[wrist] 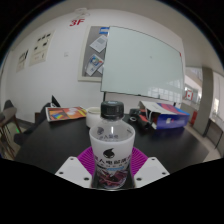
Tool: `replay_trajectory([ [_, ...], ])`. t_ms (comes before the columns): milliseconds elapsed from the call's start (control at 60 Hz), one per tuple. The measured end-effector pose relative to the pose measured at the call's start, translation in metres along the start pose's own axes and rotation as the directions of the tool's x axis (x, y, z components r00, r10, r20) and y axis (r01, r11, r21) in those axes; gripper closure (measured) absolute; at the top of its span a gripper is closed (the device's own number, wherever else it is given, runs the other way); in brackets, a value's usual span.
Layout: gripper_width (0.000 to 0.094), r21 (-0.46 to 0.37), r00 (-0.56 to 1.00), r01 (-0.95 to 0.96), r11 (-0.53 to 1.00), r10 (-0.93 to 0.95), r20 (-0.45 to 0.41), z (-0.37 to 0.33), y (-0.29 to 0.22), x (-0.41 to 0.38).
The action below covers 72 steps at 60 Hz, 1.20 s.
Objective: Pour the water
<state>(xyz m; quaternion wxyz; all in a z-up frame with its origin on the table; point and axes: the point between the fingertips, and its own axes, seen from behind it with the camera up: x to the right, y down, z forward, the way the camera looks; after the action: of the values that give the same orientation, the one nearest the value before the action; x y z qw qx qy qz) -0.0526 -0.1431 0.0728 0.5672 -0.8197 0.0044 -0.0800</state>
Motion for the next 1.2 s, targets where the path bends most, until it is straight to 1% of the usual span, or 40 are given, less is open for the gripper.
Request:
replay_trajectory([
  [83,0.0537,-0.018,0.995,0.055,0.998,-0.057,-0.081,0.008,-0.011,0.036],
  [100,0.0537,-0.022,0.991,0.071,0.997,-0.073,-0.111,0.011,-0.012,0.035],
  [133,0.0536,-0.024,0.986,0.093,0.995,-0.096,-0.135,0.016,-0.024,0.062],
  [217,0.0535,-0.028,0.944,0.218,0.976,-0.218,-0.248,0.034,-0.061,0.116],
  [233,0.0535,-0.03,0.927,0.25,0.968,-0.248,-0.28,0.037,-0.068,0.116],
  [300,0.0534,-0.026,0.867,0.375,0.927,-0.361,-0.343,0.052,-0.112,0.157],
  [367,0.0534,-0.04,0.775,0.509,0.86,-0.478,-0.413,0.078,-0.157,0.174],
  [417,0.0536,-0.049,0.693,0.613,0.789,-0.566,-0.447,0.095,-0.192,0.181],
  [517,0.0537,-0.072,0.466,0.815,0.574,-0.726,-0.507,0.137,-0.251,0.168],
  [533,0.0536,-0.076,0.424,0.846,0.528,-0.751,-0.505,0.141,-0.265,0.166],
  [600,0.0536,-0.094,0.24,0.938,0.333,-0.822,-0.516,0.164,-0.289,0.141],
  [650,0.0535,-0.104,0.097,0.98,0.172,-0.855,-0.509,0.183,-0.296,0.116],
  [667,0.0531,-0.101,0.056,0.987,0.127,-0.853,-0.519,0.195,-0.287,0.103],
  [683,0.0533,-0.097,0.017,0.992,0.076,-0.865,-0.502,0.199,-0.3,0.101],
  [700,0.0537,-0.097,-0.018,0.995,0.036,-0.866,-0.499,0.204,-0.302,0.093],
  [767,0.0537,-0.093,-0.161,0.987,-0.133,-0.865,-0.475,0.223,-0.293,0.067],
  [800,0.0533,-0.081,-0.218,0.976,-0.204,-0.856,-0.468,0.23,-0.286,0.054],
  [817,0.0533,-0.078,-0.248,0.968,-0.24,-0.843,-0.477,0.236,-0.271,0.046],
  [833,0.0534,-0.074,-0.281,0.957,-0.28,-0.84,-0.465,0.24,-0.275,0.035],
  [900,0.0538,-0.06,-0.387,0.912,-0.406,-0.803,-0.453,0.251,-0.258,0.012],
  [933,0.0532,-0.056,-0.426,0.891,-0.45,-0.789,-0.442,0.257,-0.248,0.005],
  [950,0.0532,-0.067,-0.443,0.882,-0.466,-0.773,-0.454,0.264,-0.232,0.004],
  [967,0.0533,-0.051,-0.457,0.873,-0.486,-0.776,-0.435,0.263,-0.238,0.0],
  [1050,0.0534,-0.042,-0.518,0.831,-0.555,-0.744,-0.421,0.272,-0.222,-0.012],
  [1133,0.0538,-0.028,-0.525,0.825,-0.564,-0.747,-0.407,0.277,-0.214,-0.012],
  [1200,0.053,-0.007,-0.494,0.841,-0.541,-0.763,-0.417,0.276,-0.217,-0.014],
])
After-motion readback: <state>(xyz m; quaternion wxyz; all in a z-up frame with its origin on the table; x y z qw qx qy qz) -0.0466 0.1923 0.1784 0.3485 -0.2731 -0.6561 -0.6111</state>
